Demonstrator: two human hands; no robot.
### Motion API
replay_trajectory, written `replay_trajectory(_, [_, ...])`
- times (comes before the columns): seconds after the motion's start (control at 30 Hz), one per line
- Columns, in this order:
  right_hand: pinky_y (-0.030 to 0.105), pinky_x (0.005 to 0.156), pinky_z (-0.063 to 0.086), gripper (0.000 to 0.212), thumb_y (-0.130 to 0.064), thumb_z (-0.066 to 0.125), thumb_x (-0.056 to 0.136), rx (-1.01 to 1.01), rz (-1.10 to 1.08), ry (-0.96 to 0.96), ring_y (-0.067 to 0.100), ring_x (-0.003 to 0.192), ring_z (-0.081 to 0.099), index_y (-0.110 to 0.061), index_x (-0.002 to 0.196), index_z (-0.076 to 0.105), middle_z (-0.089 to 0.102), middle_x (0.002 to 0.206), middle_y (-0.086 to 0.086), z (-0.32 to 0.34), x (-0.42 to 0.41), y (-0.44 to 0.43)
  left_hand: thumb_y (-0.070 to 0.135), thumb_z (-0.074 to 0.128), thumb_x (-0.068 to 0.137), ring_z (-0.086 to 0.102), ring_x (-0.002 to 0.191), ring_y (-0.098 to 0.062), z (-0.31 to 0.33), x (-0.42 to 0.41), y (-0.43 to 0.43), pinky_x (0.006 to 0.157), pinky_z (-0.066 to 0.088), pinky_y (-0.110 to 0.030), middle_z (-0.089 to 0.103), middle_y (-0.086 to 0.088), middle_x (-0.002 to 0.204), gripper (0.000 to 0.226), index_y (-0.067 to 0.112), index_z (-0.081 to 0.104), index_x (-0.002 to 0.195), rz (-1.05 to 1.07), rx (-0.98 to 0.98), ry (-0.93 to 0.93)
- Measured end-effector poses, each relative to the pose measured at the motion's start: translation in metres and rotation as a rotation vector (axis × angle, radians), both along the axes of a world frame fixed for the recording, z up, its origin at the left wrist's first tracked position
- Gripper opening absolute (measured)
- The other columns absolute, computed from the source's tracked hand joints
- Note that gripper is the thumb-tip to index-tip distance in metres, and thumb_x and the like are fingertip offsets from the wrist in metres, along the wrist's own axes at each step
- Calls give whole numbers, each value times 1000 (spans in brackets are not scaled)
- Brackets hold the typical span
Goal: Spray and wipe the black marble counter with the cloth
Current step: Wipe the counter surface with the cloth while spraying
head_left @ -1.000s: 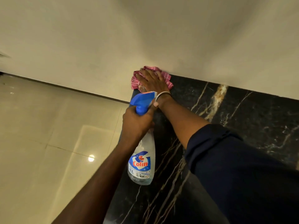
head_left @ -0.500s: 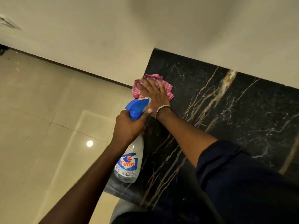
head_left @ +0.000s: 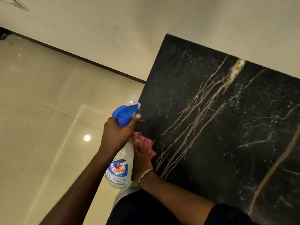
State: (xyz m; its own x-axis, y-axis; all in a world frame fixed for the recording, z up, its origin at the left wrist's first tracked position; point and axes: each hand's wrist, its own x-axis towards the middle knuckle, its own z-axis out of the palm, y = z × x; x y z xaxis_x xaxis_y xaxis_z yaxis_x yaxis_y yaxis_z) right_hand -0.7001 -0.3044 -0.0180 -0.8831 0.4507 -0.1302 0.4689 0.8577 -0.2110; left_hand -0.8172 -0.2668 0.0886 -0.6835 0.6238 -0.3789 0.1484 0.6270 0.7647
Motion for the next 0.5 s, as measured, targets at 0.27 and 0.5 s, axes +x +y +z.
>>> replay_trajectory(0.27, [51, 123, 11, 94, -76, 57, 75, 118, 167, -40, 27, 141, 30, -17, 142, 26, 51, 145, -6, -9, 19, -21, 46, 61, 86, 64, 60, -17, 0, -1, -12, 59, 44, -20, 64, -7, 65, 39, 8, 63, 92, 4, -34, -29])
replay_trajectory(0.5, [53, 120, 17, 66, -57, 55, 87, 19, 86, 58, 28, 141, 24, -25, 143, 38, 39, 149, 4, -18, -8, 70, 55, 57, 75, 59, 60, -14, 8, -4, 28, 59, 42, -17, 61, -7, 65, 48, 9, 61, 89, 12, 16, -45])
